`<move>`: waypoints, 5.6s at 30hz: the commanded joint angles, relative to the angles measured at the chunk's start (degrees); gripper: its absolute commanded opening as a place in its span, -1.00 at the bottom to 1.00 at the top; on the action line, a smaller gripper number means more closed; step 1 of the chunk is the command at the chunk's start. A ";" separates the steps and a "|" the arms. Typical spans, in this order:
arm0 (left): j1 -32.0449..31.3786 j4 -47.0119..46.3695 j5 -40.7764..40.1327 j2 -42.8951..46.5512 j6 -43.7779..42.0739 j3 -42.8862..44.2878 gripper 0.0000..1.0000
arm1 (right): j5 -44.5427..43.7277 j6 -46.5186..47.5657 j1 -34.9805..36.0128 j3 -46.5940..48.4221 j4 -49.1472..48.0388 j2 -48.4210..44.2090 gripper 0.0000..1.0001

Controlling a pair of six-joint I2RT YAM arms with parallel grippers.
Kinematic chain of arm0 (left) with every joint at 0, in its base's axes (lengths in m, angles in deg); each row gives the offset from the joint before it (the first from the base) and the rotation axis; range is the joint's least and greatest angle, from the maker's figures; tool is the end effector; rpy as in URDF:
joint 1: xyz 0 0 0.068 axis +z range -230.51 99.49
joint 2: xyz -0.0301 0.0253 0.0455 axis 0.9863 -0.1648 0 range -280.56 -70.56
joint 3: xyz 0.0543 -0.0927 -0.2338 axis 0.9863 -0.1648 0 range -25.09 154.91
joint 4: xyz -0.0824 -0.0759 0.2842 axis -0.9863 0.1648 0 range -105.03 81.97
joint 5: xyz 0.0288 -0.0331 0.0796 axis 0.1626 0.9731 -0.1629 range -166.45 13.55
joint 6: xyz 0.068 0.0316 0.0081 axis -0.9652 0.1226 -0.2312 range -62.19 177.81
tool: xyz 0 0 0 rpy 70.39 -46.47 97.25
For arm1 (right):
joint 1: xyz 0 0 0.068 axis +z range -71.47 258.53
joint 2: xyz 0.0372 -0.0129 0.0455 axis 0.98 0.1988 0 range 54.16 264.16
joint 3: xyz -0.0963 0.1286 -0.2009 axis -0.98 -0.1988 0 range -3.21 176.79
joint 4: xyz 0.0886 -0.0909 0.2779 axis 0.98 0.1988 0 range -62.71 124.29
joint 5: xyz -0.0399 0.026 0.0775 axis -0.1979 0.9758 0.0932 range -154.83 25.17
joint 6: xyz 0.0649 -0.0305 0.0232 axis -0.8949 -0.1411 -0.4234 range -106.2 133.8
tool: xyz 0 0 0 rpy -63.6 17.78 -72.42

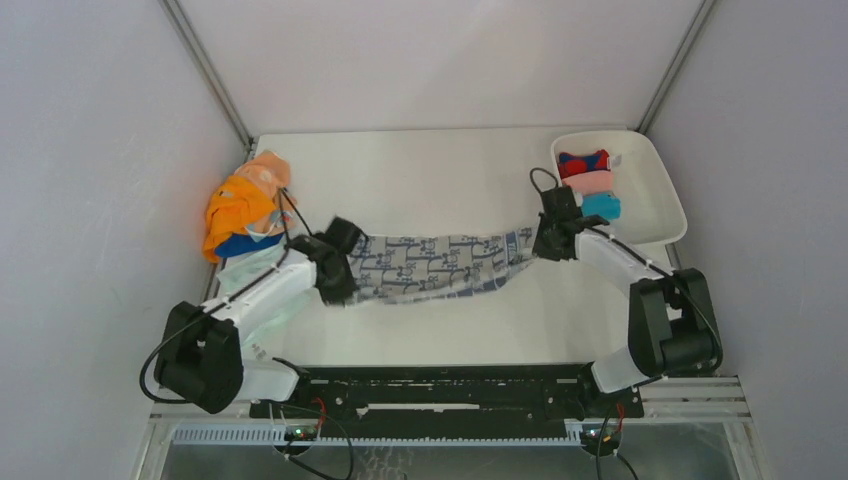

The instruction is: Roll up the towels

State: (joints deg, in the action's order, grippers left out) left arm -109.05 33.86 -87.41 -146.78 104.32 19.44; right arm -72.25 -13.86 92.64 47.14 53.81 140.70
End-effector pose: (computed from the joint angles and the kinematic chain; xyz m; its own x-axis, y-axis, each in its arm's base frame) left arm 0.2367 -0.1150 0.1176 -0.9169 -0.3121 -0.2488 -0.3247 0.9458 0.0102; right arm 0.3306 0.0745 0.1153 -0.8490 0.2612 -0.4593 0.2368 0.9652 0.1111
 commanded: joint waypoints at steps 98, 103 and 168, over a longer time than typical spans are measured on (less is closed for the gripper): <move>17.05 -14.19 16.35 -2.70 -9.50 -1.93 -0.81 | 1.57 -5.23 -8.97 -7.15 -2.60 -12.67 -1.00; 16.49 -16.03 16.65 -5.69 -9.41 -3.23 -0.81 | 1.97 -5.65 -9.01 -9.09 -3.23 -10.64 -1.00; 15.25 -6.96 6.58 -5.24 -11.34 4.19 -0.79 | 9.50 -10.64 -9.78 -15.27 6.26 -21.06 -1.00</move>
State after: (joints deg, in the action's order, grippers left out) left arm -93.73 25.20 -77.03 -152.05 94.39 21.58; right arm -62.46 -24.16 83.38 31.34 60.06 119.85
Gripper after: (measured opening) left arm 0.103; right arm 0.009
